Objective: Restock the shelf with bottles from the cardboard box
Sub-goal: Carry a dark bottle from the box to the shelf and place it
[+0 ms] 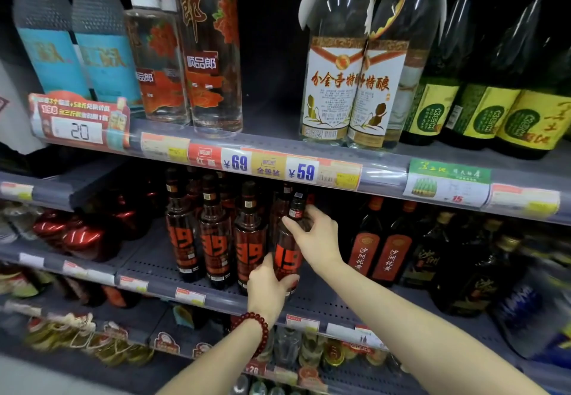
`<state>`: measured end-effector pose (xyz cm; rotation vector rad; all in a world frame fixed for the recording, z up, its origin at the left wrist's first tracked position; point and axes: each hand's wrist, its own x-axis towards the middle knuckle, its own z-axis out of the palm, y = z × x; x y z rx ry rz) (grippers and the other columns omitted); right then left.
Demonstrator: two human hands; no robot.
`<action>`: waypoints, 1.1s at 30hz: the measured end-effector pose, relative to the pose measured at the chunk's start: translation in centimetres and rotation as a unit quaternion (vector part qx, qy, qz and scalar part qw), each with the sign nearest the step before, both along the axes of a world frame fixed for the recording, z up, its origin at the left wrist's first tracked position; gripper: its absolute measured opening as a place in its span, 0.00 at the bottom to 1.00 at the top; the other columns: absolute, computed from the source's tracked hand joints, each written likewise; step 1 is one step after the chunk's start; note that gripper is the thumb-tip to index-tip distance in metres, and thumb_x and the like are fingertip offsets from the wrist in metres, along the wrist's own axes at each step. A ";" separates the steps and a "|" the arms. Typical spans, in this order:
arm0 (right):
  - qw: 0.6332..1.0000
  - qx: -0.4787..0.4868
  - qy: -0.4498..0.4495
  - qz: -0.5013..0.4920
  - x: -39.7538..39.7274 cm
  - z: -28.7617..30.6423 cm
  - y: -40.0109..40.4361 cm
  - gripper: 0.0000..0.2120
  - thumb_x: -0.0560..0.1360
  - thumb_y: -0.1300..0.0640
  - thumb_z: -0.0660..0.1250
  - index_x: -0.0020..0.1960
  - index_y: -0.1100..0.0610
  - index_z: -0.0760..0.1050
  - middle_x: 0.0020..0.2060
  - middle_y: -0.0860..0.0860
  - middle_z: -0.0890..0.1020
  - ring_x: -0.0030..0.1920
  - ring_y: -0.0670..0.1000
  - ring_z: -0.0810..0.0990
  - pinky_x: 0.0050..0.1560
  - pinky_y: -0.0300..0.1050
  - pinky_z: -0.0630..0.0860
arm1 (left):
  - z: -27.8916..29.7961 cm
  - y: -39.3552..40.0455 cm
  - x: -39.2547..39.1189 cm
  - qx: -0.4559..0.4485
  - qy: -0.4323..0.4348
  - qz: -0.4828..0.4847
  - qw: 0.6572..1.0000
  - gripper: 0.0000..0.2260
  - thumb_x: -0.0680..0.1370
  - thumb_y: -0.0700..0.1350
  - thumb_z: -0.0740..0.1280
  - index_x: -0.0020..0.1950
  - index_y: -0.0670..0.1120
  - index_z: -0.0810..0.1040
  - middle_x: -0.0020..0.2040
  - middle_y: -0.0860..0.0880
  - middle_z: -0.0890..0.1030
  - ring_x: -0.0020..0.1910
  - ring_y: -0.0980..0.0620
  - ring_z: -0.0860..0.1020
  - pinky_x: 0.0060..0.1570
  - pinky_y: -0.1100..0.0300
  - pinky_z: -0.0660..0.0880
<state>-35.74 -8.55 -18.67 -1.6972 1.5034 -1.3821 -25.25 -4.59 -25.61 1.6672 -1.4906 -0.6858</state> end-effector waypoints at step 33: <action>0.961 0.118 0.236 -0.077 4.2 -1.2 9.0 0.28 0.77 0.57 0.62 0.74 0.51 0.56 0.61 0.55 0.73 0.59 0.58 0.75 0.54 0.52 0.76 | 0.4 1.9 5.6 0.128 -0.069 -0.096 0.985 0.14 0.75 0.43 0.66 0.60 0.45 0.76 0.54 0.43 0.82 0.55 0.44 0.79 0.54 0.56 0.77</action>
